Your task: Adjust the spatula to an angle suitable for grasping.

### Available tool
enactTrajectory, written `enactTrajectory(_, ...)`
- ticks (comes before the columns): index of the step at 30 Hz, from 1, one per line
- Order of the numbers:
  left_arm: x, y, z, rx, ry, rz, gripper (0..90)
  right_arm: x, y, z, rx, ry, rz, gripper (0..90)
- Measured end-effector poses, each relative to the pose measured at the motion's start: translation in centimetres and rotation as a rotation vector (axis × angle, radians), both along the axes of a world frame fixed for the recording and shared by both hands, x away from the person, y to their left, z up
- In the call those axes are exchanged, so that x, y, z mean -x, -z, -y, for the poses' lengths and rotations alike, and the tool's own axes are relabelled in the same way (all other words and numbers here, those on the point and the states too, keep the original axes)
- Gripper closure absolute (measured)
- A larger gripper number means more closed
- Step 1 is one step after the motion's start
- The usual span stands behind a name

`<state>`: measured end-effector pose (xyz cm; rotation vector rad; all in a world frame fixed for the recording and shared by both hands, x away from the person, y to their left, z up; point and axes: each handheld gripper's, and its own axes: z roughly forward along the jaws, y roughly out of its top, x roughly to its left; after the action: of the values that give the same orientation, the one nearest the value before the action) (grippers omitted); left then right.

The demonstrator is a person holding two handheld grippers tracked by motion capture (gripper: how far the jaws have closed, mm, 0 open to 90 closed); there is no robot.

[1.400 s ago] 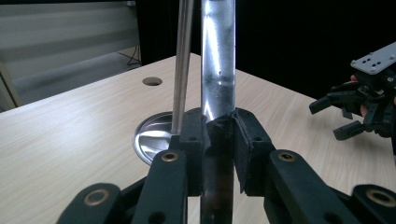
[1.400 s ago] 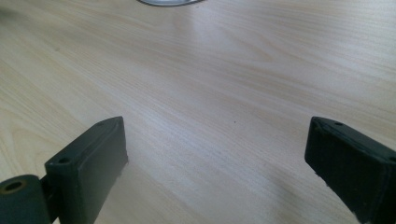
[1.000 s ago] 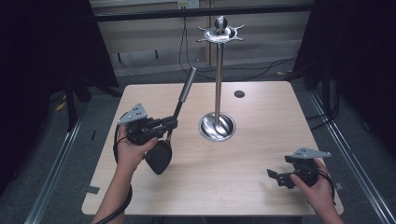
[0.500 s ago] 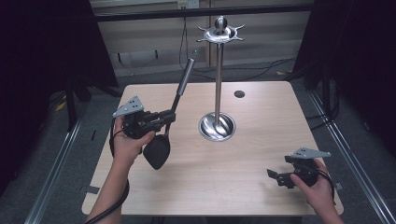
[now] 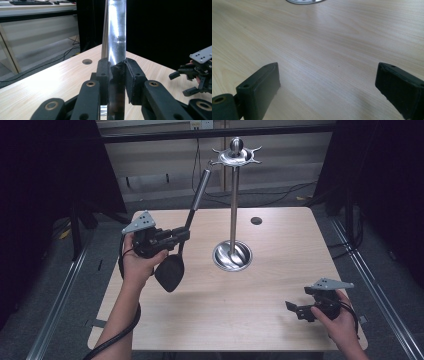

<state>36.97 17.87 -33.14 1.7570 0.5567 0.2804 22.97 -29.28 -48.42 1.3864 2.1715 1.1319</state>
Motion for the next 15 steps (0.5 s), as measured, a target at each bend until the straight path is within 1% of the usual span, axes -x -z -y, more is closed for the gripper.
enactTrajectory(1,0.0,0.0,0.0,0.0,0.0,0.0,75.2,-0.01,0.0,-0.01,0.0,-0.002,0.002,5.2)
enactTrajectory(2,-0.13,0.03,0.06,0.01,0.006,-0.003,75.2,0.01,-0.03,0.0,-0.001,-0.005,0.001,5.2)
enactTrajectory(6,-0.39,0.21,0.2,0.005,-0.001,-0.013,75.2,0.03,-0.08,0.03,-0.003,-0.003,0.0,5.2)
enactTrajectory(9,-0.56,0.35,0.16,0.009,-0.006,-0.013,75.2,0.03,-0.07,0.09,-0.001,-0.005,0.0,5.2)
enactTrajectory(10,-0.63,0.47,0.12,0.015,-0.005,-0.022,75.2,0.05,-0.07,0.08,-0.003,-0.004,0.001,5.2)
enactTrajectory(12,-0.63,0.56,0.17,0.02,-0.005,-0.023,75.2,0.05,-0.08,0.08,-0.002,-0.004,0.002,5.1)
enactTrajectory(15,-0.65,0.61,0.17,0.016,-0.005,-0.023,75.2,0.03,-0.09,0.09,-0.003,-0.003,0.002,5.2)
